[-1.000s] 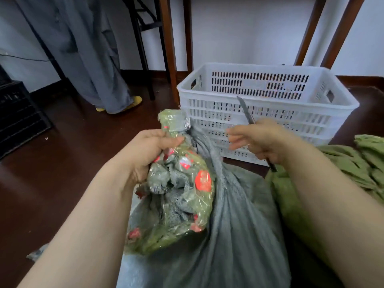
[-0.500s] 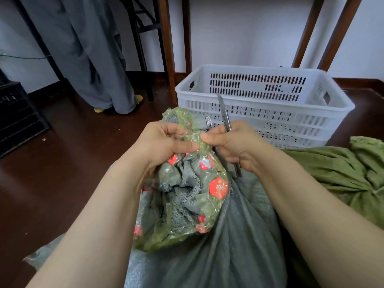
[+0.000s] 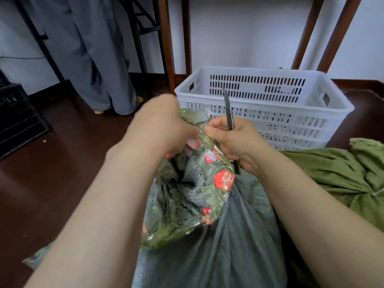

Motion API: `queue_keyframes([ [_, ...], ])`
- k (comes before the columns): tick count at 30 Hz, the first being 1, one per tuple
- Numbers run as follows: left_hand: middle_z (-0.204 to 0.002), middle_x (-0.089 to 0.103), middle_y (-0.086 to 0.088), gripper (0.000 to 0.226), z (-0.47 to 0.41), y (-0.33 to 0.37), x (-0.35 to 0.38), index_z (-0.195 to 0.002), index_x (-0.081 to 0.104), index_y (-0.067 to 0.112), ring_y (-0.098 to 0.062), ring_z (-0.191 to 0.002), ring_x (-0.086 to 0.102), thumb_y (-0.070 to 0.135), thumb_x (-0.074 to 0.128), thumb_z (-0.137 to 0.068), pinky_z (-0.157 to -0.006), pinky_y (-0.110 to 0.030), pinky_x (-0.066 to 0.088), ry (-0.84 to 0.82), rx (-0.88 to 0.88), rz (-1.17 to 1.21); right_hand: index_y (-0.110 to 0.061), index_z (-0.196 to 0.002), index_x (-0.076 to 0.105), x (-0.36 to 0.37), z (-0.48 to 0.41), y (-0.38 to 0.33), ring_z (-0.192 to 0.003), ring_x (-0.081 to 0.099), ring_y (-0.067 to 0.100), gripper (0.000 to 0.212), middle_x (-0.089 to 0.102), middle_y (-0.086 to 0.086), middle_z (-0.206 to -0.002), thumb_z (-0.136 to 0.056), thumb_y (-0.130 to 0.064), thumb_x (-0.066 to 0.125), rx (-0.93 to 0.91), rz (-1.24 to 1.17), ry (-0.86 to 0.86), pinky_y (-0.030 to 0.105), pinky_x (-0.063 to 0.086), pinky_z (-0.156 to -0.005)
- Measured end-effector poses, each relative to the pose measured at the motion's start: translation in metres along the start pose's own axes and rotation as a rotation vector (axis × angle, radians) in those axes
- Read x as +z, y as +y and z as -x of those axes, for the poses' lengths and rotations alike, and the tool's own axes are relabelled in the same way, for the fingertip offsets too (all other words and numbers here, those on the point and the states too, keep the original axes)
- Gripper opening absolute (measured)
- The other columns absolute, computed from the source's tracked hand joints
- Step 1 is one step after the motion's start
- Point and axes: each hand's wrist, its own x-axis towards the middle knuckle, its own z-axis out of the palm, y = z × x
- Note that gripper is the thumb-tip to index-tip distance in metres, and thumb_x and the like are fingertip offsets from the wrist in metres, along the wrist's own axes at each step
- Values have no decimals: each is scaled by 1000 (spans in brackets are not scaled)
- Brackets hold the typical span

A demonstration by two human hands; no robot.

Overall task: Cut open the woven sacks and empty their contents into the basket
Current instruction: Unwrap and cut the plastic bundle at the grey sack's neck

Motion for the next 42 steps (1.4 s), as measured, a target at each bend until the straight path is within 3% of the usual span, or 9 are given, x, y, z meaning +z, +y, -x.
queue_keyframes([
  [5, -78, 61, -2, 27, -7, -16, 37, -93, 64, 8, -5, -45, 56, 24, 78, -77, -40, -16, 49, -298, -249, 708, -15, -79, 62, -4, 1, -1, -28, 27, 2, 13, 55, -2, -59, -89, -5, 63, -15, -50, 10, 12, 19, -30],
  [8, -71, 59, -6, 50, -12, -24, 48, -99, 65, -3, -8, -34, 47, 39, 77, -75, -33, -15, 39, -206, -319, 869, -14, -77, 63, -6, 1, 0, -28, 27, 2, 13, 56, -2, -53, -86, -6, 65, 31, -76, -8, 11, 17, -30],
  [15, -56, 55, 1, 20, -14, -28, 53, -87, 65, 10, -10, -32, 45, 29, 63, -88, -30, -15, 35, -92, -370, 1058, -13, -96, 53, -23, 3, -31, -42, 36, 8, 18, 53, 7, -82, -94, -30, 48, 137, 196, -32, 18, 23, -35],
  [18, -74, 58, -4, 25, -18, -33, 53, -94, 66, 11, -13, -37, 51, 35, 59, -90, -30, -17, 38, -96, -372, 1069, -14, -87, 54, -38, 10, -49, -42, 39, 8, 18, 56, 5, -73, -100, -19, 42, 64, 436, -58, 18, 26, -35],
  [24, -104, 58, -7, 29, -19, -28, 56, -106, 64, 11, -15, -37, 58, 37, 56, -93, -31, -21, 42, -89, -317, 995, -19, -95, 62, -41, 24, -67, -52, 38, 12, 33, 59, -2, -58, -90, -50, 51, 40, 726, -202, 23, 28, -46],
  [29, -88, 52, 1, 23, -12, -21, 50, -77, 59, 20, -18, -28, 51, 33, 53, -96, -40, -28, 38, -97, -231, 843, -17, -90, 69, -39, 26, -70, -41, 40, 10, 22, 56, -2, -55, -98, -27, 51, -3, 941, -193, 18, 32, -36],
  [34, -52, 43, 1, 41, -12, -21, 52, -64, 51, 16, -19, -27, 50, 41, 50, -96, -33, -20, 28, -88, -158, 747, -17, -80, 72, -24, 28, -72, -47, 50, 11, 30, 63, -1, -60, -96, -33, 53, -34, 1107, -159, 22, 38, -51],
  [39, -62, 49, -17, 43, -12, -21, 54, -75, 53, 9, -18, -30, 54, 45, 44, -97, -36, -20, 31, -114, -32, 614, -8, -94, 68, -13, 29, -71, -77, 58, 22, 29, 59, 3, -75, -97, -32, 52, -48, 1240, -126, 31, 48, -72],
  [42, -66, 60, -23, 46, -10, -18, 52, -89, 66, 9, -18, -32, 57, 47, 42, -97, -42, -24, 37, -88, 65, 431, -15, -84, 61, -4, 30, -72, -73, 55, 20, 21, 52, -2, -73, -97, -28, 51, -60, 1312, -112, 31, 46, -68],
])
